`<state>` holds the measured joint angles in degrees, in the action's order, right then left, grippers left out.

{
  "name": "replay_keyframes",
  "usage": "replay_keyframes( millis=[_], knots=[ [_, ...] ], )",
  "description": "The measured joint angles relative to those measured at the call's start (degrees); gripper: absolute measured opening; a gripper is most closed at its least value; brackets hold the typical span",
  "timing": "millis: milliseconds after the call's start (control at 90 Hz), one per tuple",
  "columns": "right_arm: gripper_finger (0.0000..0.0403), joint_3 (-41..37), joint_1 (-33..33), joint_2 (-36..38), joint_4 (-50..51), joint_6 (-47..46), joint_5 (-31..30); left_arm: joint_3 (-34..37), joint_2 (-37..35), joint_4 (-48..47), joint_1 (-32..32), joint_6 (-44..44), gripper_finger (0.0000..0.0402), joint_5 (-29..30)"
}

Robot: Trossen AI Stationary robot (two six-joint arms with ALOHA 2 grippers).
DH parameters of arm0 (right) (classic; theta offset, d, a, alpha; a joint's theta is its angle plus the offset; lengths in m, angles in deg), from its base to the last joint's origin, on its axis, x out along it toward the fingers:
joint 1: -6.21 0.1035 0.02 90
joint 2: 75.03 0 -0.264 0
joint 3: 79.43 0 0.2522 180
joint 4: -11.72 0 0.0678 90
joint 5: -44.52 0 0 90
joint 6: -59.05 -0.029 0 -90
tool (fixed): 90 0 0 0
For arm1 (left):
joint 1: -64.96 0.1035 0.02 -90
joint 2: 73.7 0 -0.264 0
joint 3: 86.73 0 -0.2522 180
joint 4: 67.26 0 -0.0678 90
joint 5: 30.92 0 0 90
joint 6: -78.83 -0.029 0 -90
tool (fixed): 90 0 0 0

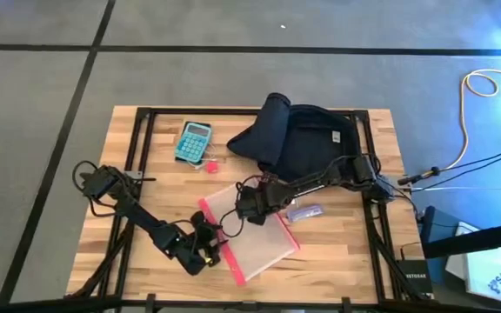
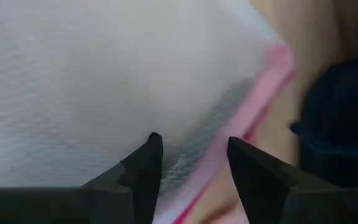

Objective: Unpack backpack
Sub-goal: Remove the black pen from the transparent zip bag

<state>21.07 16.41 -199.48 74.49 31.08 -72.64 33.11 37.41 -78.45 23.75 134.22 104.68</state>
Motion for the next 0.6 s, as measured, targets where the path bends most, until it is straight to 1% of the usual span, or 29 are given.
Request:
replay_keyframes(
  millis=[156,200,256,322,378,478,600],
  knots=[
    [0.0165,-0.1,0.1,0.7,5.5,-2.5,-5.4,0.0,0.0,0.1,0.1,0.0,0.0239,0.4],
    [0.0165,-0.1,0.0,1.3,8.3,-3.5,-7.8,0.0,0.0,0.0,0.1,0.1,0.0239,0.4],
    [0.0165,-0.7,-0.3,1.6,12.8,-5.2,-10.4,0.0,0.0,-0.3,-0.1,0.1,0.0239,0.2],
    [0.0165,-0.4,-0.5,1.6,13.3,-8.4,-13.6,0.0,0.0,-0.2,-0.1,0.2,0.0239,0.1],
    [0.0165,-0.4,-0.3,2.0,18.2,-11.3,-15.6,0.0,0.0,-0.3,-0.2,0.1,0.0239,0.0],
    [0.0165,-0.4,-0.3,2.2,20.7,-14.3,-16.5,0.0,0.0,-0.2,-0.1,-0.1,0.0239,0.0],
    [0.0165,-0.3,-0.5,2.4,18.9,-13.9,-15.5,0.0,0.0,-0.2,-0.1,0.0,0.0239,0.0]
  ],
)
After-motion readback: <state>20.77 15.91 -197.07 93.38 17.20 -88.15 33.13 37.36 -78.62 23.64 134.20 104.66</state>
